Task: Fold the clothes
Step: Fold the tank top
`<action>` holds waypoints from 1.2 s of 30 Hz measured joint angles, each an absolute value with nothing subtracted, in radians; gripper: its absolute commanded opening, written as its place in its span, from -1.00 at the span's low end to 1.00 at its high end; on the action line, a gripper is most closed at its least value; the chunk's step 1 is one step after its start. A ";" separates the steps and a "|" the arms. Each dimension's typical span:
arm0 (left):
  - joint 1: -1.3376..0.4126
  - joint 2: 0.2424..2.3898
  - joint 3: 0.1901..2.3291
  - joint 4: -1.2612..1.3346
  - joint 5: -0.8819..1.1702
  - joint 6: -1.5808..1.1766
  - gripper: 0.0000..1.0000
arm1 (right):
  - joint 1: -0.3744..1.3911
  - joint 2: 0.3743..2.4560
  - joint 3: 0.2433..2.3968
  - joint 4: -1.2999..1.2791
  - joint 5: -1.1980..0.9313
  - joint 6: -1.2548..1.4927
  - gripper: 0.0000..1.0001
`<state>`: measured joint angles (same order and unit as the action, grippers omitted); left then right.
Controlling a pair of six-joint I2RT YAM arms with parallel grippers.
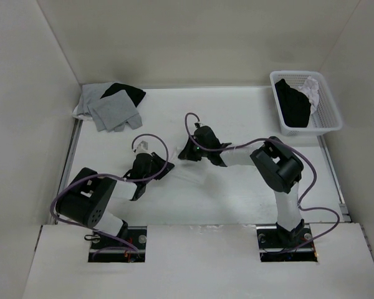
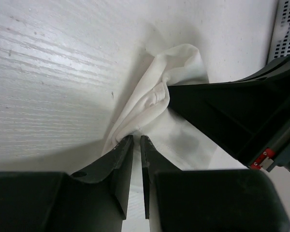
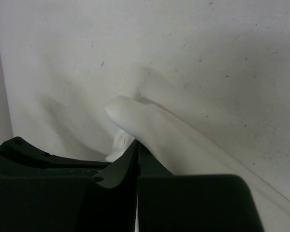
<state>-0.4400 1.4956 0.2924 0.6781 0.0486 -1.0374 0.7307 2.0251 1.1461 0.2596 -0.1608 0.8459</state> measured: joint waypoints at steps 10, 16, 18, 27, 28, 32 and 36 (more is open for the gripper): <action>-0.426 1.393 0.221 0.665 0.048 -1.028 -0.76 | 0.693 2.104 1.172 0.371 -0.208 0.965 -0.94; -0.421 1.377 0.213 0.646 0.048 -1.025 -0.76 | 0.688 2.120 1.187 0.413 -0.209 1.060 -0.94; -0.420 1.362 0.211 0.637 0.048 -1.024 -0.76 | 0.686 2.128 1.203 0.413 -0.202 1.082 -0.91; -0.421 1.208 0.210 0.554 0.048 -1.024 -0.70 | 0.686 2.120 1.227 0.416 -0.183 1.105 -0.57; -0.421 1.167 0.210 0.532 0.047 -1.024 -0.68 | 0.686 2.105 1.222 0.416 -0.181 1.105 -0.55; -0.421 0.974 0.210 0.419 0.014 -1.010 -0.51 | 0.686 1.970 1.161 0.423 -0.179 1.089 -0.41; -0.419 0.802 0.229 0.277 -0.059 -0.960 -0.29 | 0.677 1.754 1.060 0.459 -0.179 1.037 -0.25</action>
